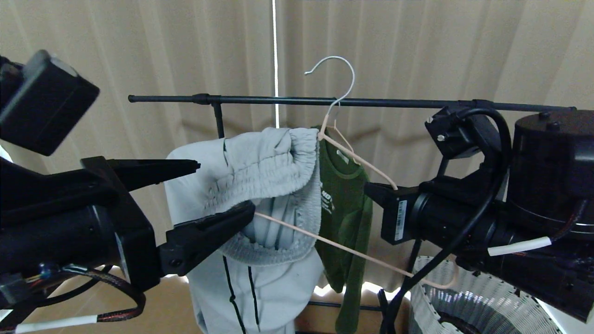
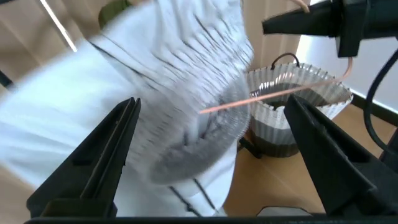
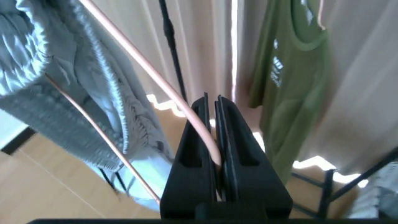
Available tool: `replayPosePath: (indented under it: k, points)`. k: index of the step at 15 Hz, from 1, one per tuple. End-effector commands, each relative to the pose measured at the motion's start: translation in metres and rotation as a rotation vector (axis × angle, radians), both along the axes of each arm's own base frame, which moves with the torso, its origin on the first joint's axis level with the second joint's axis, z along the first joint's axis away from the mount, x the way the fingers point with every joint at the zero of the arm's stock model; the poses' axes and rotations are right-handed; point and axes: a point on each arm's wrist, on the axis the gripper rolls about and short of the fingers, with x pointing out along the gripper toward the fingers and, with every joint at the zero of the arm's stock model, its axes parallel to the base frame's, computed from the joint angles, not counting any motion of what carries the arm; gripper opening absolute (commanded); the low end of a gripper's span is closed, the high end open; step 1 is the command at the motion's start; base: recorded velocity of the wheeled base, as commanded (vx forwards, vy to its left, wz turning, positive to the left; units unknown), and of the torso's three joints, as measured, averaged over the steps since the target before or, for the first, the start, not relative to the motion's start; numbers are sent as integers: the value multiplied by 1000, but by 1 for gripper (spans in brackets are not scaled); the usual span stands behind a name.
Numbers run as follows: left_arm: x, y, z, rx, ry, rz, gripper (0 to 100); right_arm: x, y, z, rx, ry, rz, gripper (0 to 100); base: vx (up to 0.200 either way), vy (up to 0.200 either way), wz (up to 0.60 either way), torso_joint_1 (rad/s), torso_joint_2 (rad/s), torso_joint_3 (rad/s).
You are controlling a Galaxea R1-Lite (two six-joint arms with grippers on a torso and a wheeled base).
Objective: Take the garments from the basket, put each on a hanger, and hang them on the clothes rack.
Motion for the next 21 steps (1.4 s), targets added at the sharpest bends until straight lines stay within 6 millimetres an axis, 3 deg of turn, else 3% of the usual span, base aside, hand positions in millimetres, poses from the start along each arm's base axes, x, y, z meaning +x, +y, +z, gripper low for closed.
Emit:
replayPosePath:
  k: [1, 5, 12, 17, 21]
  points:
    - [-5, 15, 8, -7, -67, 34, 100, -10, -26, -9, -31, -15, 32, 0, 0, 0, 0, 0, 0, 0]
    - [2, 25, -4, 122, -174, -50, 100, -21, -43, -30, -78, -91, 173, 0, 0, 0, 0, 0, 0, 0]
    - [22, 7, -30, 292, -183, -181, 100, -15, -33, -38, -107, -77, 239, 0, 0, 0, 0, 0, 0, 0]
    - [38, 3, -35, 328, -201, -159, 100, -16, -20, -42, -110, -105, 306, 0, 0, 0, 0, 0, 0, 0]
    - [38, 2, -33, 317, -219, -156, 100, -19, -16, -45, -116, -98, 336, 0, 0, 0, 0, 0, 0, 0]
